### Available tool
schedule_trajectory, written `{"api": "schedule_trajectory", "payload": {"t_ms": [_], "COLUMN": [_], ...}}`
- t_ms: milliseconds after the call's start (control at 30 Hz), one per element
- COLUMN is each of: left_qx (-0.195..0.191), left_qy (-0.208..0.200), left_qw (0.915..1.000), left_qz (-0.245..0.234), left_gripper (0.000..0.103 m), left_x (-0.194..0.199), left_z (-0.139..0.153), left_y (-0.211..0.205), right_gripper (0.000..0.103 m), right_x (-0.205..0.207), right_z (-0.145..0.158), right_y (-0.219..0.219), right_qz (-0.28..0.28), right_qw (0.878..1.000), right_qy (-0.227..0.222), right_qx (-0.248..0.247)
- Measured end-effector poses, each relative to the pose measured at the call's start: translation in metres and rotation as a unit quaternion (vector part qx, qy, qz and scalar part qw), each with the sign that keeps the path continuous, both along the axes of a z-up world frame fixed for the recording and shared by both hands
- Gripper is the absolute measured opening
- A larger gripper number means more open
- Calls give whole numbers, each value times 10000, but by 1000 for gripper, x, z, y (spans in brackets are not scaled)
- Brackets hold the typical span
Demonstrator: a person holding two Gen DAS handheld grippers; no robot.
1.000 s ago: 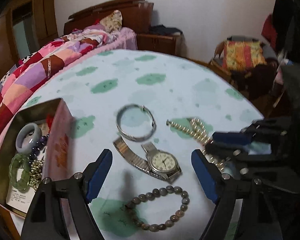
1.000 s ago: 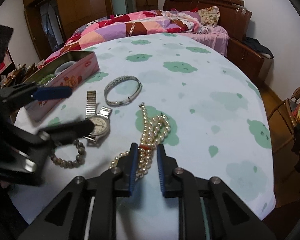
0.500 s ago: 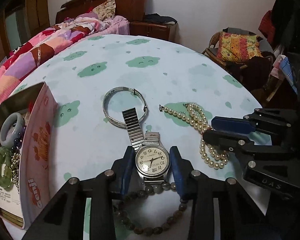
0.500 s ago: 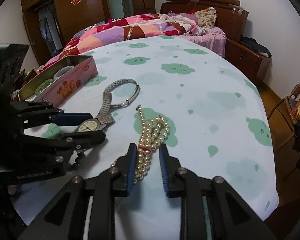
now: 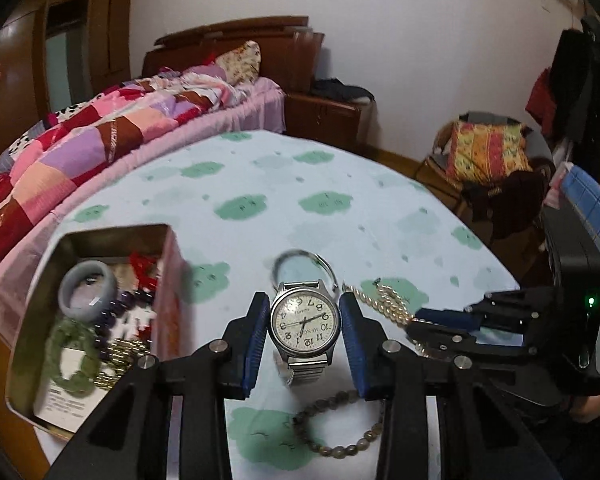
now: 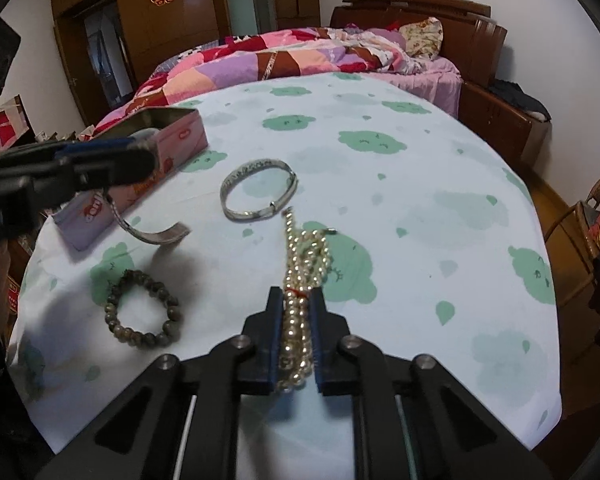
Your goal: Organize jewelry
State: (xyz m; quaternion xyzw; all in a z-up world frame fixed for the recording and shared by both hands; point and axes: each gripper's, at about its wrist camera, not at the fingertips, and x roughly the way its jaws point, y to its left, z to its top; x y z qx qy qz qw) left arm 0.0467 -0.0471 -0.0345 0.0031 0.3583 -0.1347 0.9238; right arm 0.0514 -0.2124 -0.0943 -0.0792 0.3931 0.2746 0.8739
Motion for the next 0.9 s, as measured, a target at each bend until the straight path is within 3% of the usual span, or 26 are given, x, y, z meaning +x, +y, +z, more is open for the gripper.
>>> {"api": "schedule_trajectory", "payload": {"t_ms": [467, 900], "left_qx": [-103, -40], "left_qy": [-495, -698], "left_qw": [9980, 9928], "left_qz": [368, 977], "left_gripper": [37, 37], "left_x": [-12, -18], "left_z": [40, 54], "left_y": [38, 92], "right_gripper": [9, 9], "right_x": [0, 8], "right_z": [54, 91], "right_y": [2, 49], "right_qz": [8, 591], "right_qw": [9975, 9913], "right_qy": [-613, -1047], "right_qx": [342, 536]}}
